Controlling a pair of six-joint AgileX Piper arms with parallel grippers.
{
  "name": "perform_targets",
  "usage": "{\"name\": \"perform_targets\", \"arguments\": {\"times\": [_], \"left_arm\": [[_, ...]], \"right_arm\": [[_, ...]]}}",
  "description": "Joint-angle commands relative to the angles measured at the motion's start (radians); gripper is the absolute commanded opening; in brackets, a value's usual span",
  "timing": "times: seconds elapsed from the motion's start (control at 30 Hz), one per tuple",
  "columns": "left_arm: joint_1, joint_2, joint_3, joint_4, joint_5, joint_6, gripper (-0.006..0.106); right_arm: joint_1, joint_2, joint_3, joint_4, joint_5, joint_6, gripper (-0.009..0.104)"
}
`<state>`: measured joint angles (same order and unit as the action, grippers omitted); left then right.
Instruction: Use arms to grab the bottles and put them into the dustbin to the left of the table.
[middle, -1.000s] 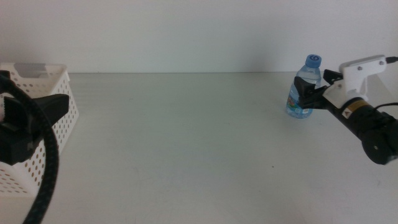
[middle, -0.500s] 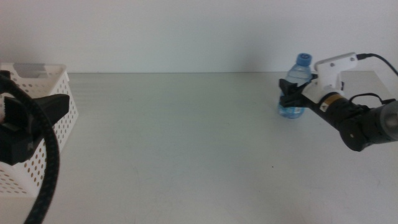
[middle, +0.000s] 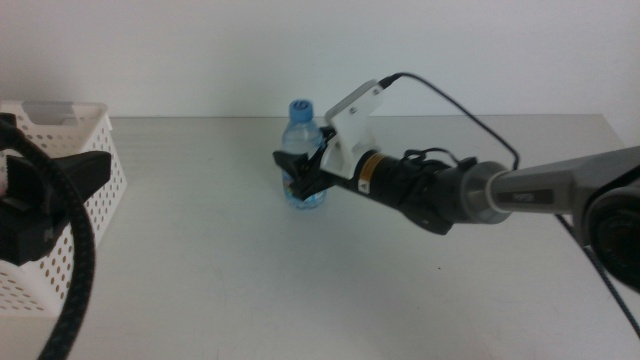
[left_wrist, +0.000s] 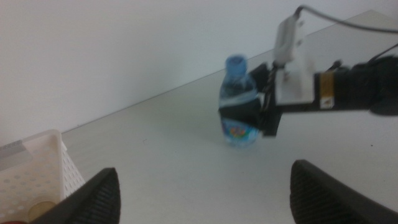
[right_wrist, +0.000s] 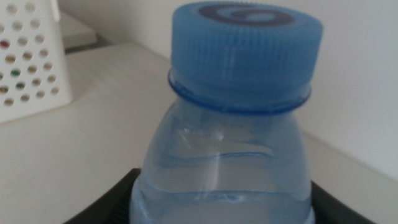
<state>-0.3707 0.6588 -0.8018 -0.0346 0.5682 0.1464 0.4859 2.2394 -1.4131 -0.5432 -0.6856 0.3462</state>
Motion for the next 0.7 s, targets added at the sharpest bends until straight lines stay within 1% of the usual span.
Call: {"name": "perform_targets", "arguments": {"times": [0.0, 0.07, 0.17, 0.27, 0.3, 0.43, 0.5, 0.57, 0.67], "left_arm": [[-0.007, 0.0, -0.027, -0.003, -0.076, -0.015, 0.094], [-0.007, 0.0, -0.027, -0.003, -0.076, -0.015, 0.094], [-0.007, 0.0, -0.027, -0.003, -0.076, -0.015, 0.094], [-0.007, 0.0, -0.027, -0.003, -0.076, -0.015, 0.094], [-0.007, 0.0, -0.027, -0.003, -0.076, -0.015, 0.094], [-0.007, 0.0, -0.027, -0.003, -0.075, -0.015, 0.093], [-0.007, 0.0, -0.027, -0.003, -0.075, -0.015, 0.093], [-0.007, 0.0, -0.027, -0.003, -0.075, -0.015, 0.093], [-0.007, 0.0, -0.027, -0.003, -0.075, -0.015, 0.093]], "right_arm": [[0.029, -0.037, -0.064, 0.027, -0.075, -0.022, -0.001], [0.044, -0.027, -0.066, 0.028, -0.075, -0.042, 0.0], [0.053, -0.027, -0.066, 0.033, -0.069, -0.063, 0.007], [0.054, -0.027, -0.066, 0.026, -0.064, -0.051, 0.019], [0.054, -0.027, -0.064, 0.014, -0.053, -0.025, 0.032], [0.054, -0.045, -0.049, -0.033, -0.029, 0.03, 0.062], [0.054, -0.07, -0.024, -0.064, -0.016, 0.032, 0.072], [0.053, -0.101, 0.009, -0.083, 0.007, 0.047, 0.076], [0.044, -0.188, 0.098, -0.084, 0.017, 0.098, 0.075]]}}
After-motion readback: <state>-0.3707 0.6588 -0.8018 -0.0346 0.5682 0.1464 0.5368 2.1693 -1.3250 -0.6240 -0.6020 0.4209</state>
